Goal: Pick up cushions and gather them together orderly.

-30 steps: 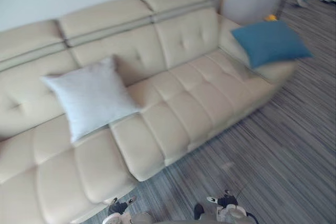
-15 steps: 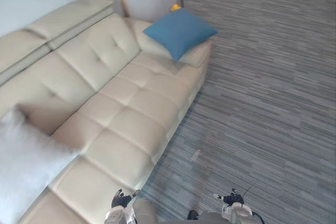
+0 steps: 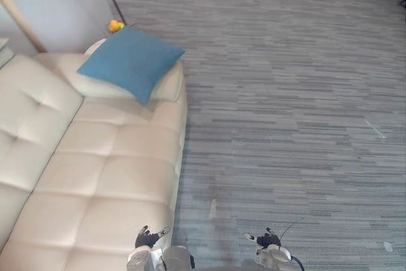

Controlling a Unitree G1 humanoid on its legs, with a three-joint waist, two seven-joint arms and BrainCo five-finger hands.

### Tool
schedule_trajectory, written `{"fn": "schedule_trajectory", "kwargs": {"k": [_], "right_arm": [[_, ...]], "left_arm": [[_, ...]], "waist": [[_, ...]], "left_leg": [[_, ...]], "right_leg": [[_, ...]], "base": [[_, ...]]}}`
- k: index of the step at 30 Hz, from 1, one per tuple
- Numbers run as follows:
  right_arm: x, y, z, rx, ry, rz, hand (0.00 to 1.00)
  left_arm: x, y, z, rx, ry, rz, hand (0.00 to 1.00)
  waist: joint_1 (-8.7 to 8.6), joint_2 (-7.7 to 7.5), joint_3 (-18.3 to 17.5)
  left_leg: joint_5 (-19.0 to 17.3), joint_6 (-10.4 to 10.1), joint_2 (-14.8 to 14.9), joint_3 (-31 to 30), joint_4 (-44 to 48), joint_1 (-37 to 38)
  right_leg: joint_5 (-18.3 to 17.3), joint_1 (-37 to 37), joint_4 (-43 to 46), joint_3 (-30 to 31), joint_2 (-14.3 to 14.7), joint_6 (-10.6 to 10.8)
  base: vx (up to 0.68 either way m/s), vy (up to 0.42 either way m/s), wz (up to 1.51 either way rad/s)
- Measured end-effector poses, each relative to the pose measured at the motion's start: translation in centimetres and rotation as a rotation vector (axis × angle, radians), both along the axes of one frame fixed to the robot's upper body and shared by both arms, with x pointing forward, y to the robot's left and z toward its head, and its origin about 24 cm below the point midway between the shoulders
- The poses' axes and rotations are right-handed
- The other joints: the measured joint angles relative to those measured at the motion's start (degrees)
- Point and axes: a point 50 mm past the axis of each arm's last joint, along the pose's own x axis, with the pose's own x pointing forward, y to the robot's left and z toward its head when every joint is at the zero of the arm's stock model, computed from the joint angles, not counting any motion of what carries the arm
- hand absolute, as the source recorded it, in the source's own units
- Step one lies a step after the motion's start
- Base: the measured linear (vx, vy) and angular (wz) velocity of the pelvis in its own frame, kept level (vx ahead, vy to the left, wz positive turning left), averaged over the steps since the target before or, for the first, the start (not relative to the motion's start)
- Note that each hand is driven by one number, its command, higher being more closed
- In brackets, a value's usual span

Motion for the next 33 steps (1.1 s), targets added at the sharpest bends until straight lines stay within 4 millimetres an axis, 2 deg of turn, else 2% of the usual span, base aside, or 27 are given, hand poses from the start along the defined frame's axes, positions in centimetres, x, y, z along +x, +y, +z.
{"fn": "schedule_trajectory", "kwargs": {"k": [1,3,4,6,7,8,9,10,11,12,13,14,15,17,18,20,21,22,23,24,25,27,28,30,31,32,33], "right_arm": [[0.4,0.1,0.1,0.004,-0.01,0.008,0.0],[0.7,0.0,0.2,-0.002,-0.014,0.01,0.0],[1.1,-0.1,0.4,-0.005,-0.023,0.013,0.0],[0.9,-0.3,0.2,-0.008,-0.012,0.015,0.0],[1.3,-0.9,0.4,-0.022,-0.014,0.017,0.0],[1.8,-1.4,0.6,-0.038,-0.022,0.02,0.0],[1.8,-1.6,0.6,-0.042,-0.018,0.019,0.0],[1.5,-1.8,0.5,-0.045,-0.011,0.014,0.0],[1.6,-2.0,0.5,-0.05,-0.014,0.015,0.0],[1.7,-2.0,0.6,-0.053,-0.017,0.015,0.0],[1.8,-1.7,0.6,-0.051,-0.018,0.02,0.0],[1.6,-0.9,0.4,-0.033,-0.01,0.014,0.0],[1.5,-0.6,0.4,-0.026,-0.008,0.014,0.0],[1.6,-0.2,0.4,-0.015,-0.009,0.014,0.0],[1.9,-0.1,0.4,-0.012,-0.015,0.011,0.0],[2.6,-0.2,0.7,-0.016,-0.033,0.007,0.0],[2.9,-0.5,0.9,-0.025,-0.042,-0.001,0.0],[3.0,-0.8,0.9,-0.031,-0.044,-0.005,0.0],[2.9,-0.9,0.9,-0.034,-0.04,-0.005,0.0],[2.8,-0.6,0.8,-0.026,-0.036,0.0,0.0],[2.6,-0.4,0.7,-0.02,-0.03,-0.003,0.0],[2.5,-0.2,0.7,-0.016,-0.028,0.0,0.0],[2.5,-0.2,0.7,-0.014,-0.028,0.005,0.0],[2.1,-0.2,0.5,-0.018,-0.026,0.023,0.0],[1.6,-0.2,0.4,-0.019,-0.014,0.027,0.0],[1.0,-0.2,0.2,-0.019,0.001,0.032,0.0],[0.3,-0.3,-0.1,-0.018,0.017,0.029,0.0]], "left_arm": [[0.1,0.1,0.0,0.003,0.0,0.003,0.0],[0.1,0.1,0.0,0.003,0.0,0.001,0.0],[0.1,0.2,0.0,0.005,0.002,-0.003,0.0],[0.0,0.6,0.1,0.023,0.006,-0.012,0.0],[-0.2,0.8,-0.1,0.026,0.022,-0.014,0.0],[-0.7,0.2,-0.4,0.006,0.042,-0.004,0.0],[-0.8,0.0,-0.4,0.003,0.045,-0.002,0.0],[-1.0,0.0,-0.5,-0.001,0.048,0.015,0.0],[-0.9,-0.3,-0.5,-0.02,0.039,0.048,0.0],[-0.7,-0.4,-0.4,-0.026,0.029,0.065,0.0],[-0.5,-0.3,-0.2,-0.024,0.011,0.078,0.0],[0.2,0.0,0.2,-0.013,-0.025,0.074,0.0],[0.4,0.1,0.3,-0.008,-0.036,0.071,0.0],[1.0,0.4,0.7,0.013,-0.066,0.039,0.0],[1.3,0.3,0.9,0.015,-0.079,0.032,0.0],[1.6,0.0,1.0,0.009,-0.09,0.032,0.0],[1.8,-0.1,1.0,0.007,-0.096,0.03,0.0],[1.7,-0.2,1.0,0.003,-0.092,0.031,0.0],[1.8,-0.1,1.0,0.006,-0.096,0.03,0.0],[1.9,0.3,1.1,0.016,-0.097,0.026,0.0],[2.0,0.4,1.1,0.015,-0.1,0.032,0.0],[1.9,0.7,1.1,0.021,-0.094,0.039,0.0],[1.6,0.7,0.9,0.02,-0.082,0.038,0.0],[1.4,0.9,0.8,0.03,-0.061,0.008,0.0],[1.4,1.0,0.8,0.037,-0.055,-0.008,0.0],[1.1,1.1,0.6,0.038,-0.036,-0.01,0.0],[1.0,1.1,0.5,0.036,-0.027,-0.009,0.0]], "waist": [[-0.15,-0.5,0.43],[-0.36,-0.57,0.55],[-0.53,-0.76,0.66],[-1.23,-1.79,1.41],[-1.55,-1.62,2.47],[-1.32,0.48,2.23],[-1.33,1.1,2.07],[-1.52,2.17,1.54],[-1.71,3.5,1.87],[-1.71,4.22,2.22],[-1.2,4.45,2.59],[-0.3,4.2,3.61],[-0.25,3.7,3.88],[0.12,2.32,3.8],[0.17,2.08,3.9],[0.45,2.1,3.94],[0.72,1.82,4.16],[1.46,1.89,4.07],[2.33,1.99,4.0],[2.76,0.38,3.79],[2.93,-0.2,3.84],[3.64,-0.43,3.73],[3.83,-0.29,3.68],[3.43,-0.44,3.64],[3.17,-0.85,3.46],[2.53,-0.88,3.43],[2.08,-0.7,3.48]], "left_leg": [[-0.02,-0.04,0.37,0.14,-3.23,2.87],[-0.29,-0.51,1.01,0.14,-6.53,5.36],[-0.29,-0.53,1.17,0.03,-8.14,6.38],[-1.16,-2.14,0.08,-2.09,-9.04,8.04],[-2.56,-4.24,0.16,-4.64,-9.12,9.96],[-2.79,-4.28,2.0,-6.82,-7.97,10.29],[-2.78,-4.28,2.47,-7.73,-5.42,9.64],[-2.76,-4.21,4.13,-10.05,1.53,6.41],[-1.11,-3.42,6.21,-13.61,14.95,0.44],[1.95,-2.99,7.3,-14.87,22.21,-2.97],[5.69,-2.84,9.48,-15.25,32.97,-7.71],[4.84,-3.57,10.96,-13.55,41.92,-12.17],[4.41,-3.72,10.78,-13.03,43.36,-13.54],[1.4,-3.79,9.32,-9.64,40.99,-18.85],[-0.32,-3.43,8.31,-7.63,35.55,-20.82],[-0.85,-2.95,5.38,-4.7,19.63,-22.58],[1.11,-2.6,3.24,-3.87,10.19,-22.54],[8.65,-2.18,1.54,-4.05,1.77,-21.9],[11.55,-0.76,0.87,-3.69,1.02,-20.98],[10.67,-0.07,-0.44,-2.8,0.88,-20.38],[8.46,0.54,-0.65,-2.09,2.4,-20.36],[5.72,1.08,-0.87,-0.82,4.09,-18.67],[3.95,1.27,-0.94,-0.32,3.84,-16.08],[0.23,1.58,-1.8,-0.9,3.33,-11.12],[-1.24,1.84,-2.55,-1.64,3.56,-9.48],[-2.52,2.08,-3.03,-3.02,3.49,-6.95],[-2.95,2.1,-3.18,-4.09,3.12,-5.48]], "right_leg": [[-0.71,-1.43,-4.85,-2.75,-0.09,-1.28],[0.03,-3.13,-14.39,-5.12,0.51,-1.66],[2.87,-4.2,-23.16,-4.62,1.45,-2.38],[9.12,-3.43,-33.86,-2.35,2.22,-2.43],[13.63,-3.05,-32.2,-1.28,2.88,-5.99],[9.73,-3.63,-28.9,-2.03,4.23,-5.75],[8.15,-3.59,-28.03,-2.5,4.66,-6.07],[6.43,-2.75,-27.88,-3.79,5.76,-6.7],[5.08,-0.27,-29.03,-5.61,7.57,-7.5],[4.55,1.75,-30.06,-6.24,8.82,-8.02],[3.82,5.12,-31.82,-6.57,10.55,-9.46],[2.38,10.23,-34.16,-6.8,11.82,-10.65],[2.07,11.9,-35.17,-6.82,11.88,-10.87],[2.57,16.88,-39.65,-6.96,11.79,-10.05],[2.74,19.02,-41.81,-6.72,11.76,-9.83],[2.83,21.9,-44.77,-6.08,11.03,-9.34],[2.35,23.45,-46.15,-5.52,10.16,-8.48],[1.45,24.99,-47.14,-4.56,9.62,-6.96],[0.99,25.93,-47.6,-3.3,9.35,-6.14],[0.83,26.31,-47.87,-2.27,7.69,-5.51],[1.51,26.65,-47.68,-1.64,6.84,-4.38],[1.57,26.3,-43.22,-0.22,5.72,-3.88],[1.2,24.53,-35.69,0.75,4.87,-3.18],[4.42,17.23,-13.95,0.85,2.32,1.31],[4.42,13.34,-4.87,1.19,1.01,1.38],[2.73,9.68,2.07,1.24,0.54,0.62],[1.55,8.2,3.17,0.56,0.33,0.18]], "base": [[0.24,-0.056,0.04],[0.29,-0.115,0.11],[0.41,-0.229,0.2],[0.38,-0.254,0.25],[0.37,-0.263,0.07],[0.36,-0.269,0.04],[0.37,-0.248,0.04],[0.48,-0.327,0.3],[0.5,-0.31,0.32],[0.42,-0.237,0.28],[0.44,-0.162,0.18],[0.44,-0.146,0.13],[0.51,-0.165,0.1],[0.37,-0.102,0.02],[0.44,-0.037,-0.07],[0.46,0.051,-0.17],[0.46,0.145,-0.32],[0.55,0.188,-0.43],[0.46,0.147,-0.33],[0.5,0.165,-0.2],[0.5,0.168,-0.07],[0.47,0.178,-0.22],[0.41,0.165,-0.28],[0.42,0.137,0.0],[0.38,0.058,0.45],[0.38,0.011,0.6],[0.45,-0.02,0.69]]}}
